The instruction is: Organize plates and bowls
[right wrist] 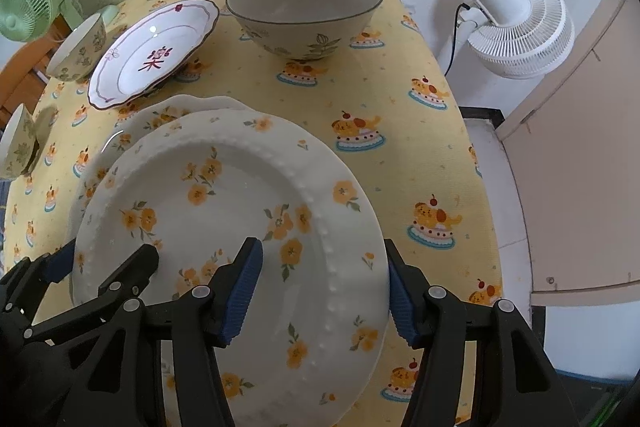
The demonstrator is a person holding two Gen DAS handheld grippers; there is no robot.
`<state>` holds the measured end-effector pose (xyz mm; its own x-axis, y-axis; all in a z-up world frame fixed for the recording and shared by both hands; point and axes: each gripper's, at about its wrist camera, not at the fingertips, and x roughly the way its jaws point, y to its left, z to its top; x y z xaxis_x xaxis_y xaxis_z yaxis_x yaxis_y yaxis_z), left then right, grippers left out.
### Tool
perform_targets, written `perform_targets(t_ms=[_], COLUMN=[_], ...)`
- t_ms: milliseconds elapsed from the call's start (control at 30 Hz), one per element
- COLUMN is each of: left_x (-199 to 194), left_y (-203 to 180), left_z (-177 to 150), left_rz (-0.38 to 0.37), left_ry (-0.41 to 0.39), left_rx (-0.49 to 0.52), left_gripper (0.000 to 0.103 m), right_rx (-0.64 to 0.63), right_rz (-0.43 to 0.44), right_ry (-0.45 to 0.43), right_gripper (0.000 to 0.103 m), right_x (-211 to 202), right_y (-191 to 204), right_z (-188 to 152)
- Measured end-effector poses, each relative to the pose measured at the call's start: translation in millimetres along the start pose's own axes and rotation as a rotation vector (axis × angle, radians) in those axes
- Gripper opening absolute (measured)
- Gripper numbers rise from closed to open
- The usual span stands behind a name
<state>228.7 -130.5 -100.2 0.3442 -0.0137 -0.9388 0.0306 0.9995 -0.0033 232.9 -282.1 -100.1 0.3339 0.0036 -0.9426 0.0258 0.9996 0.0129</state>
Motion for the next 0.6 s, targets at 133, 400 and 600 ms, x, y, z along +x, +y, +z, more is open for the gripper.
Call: perform_targets(t_ms=[133,400,600], left_x=[0.5,-2.8,-11.7], left_y=[-3.1,-8.2,-2.9], left_z=[0.3,-2.2,-4.1], left_rz=[0.039,0.085,0.088], left_ry=[-0.008,-0.012,-0.038], left_rx=[0.019,0.065,0.067], left_gripper=[0.073,0.076,0.079], right_rx=[-0.005,-0.002,0.028], right_rz=[-0.005,0.010,0.001], right_ry=[0.010,-0.002,-0.019], right_gripper=[0.059,0.058,0.045], right_x=[2.0,-4.5,-14.0], right_y=[1.9,1.0,-3.0], right_z=[-0.4,-6.0,-13.3])
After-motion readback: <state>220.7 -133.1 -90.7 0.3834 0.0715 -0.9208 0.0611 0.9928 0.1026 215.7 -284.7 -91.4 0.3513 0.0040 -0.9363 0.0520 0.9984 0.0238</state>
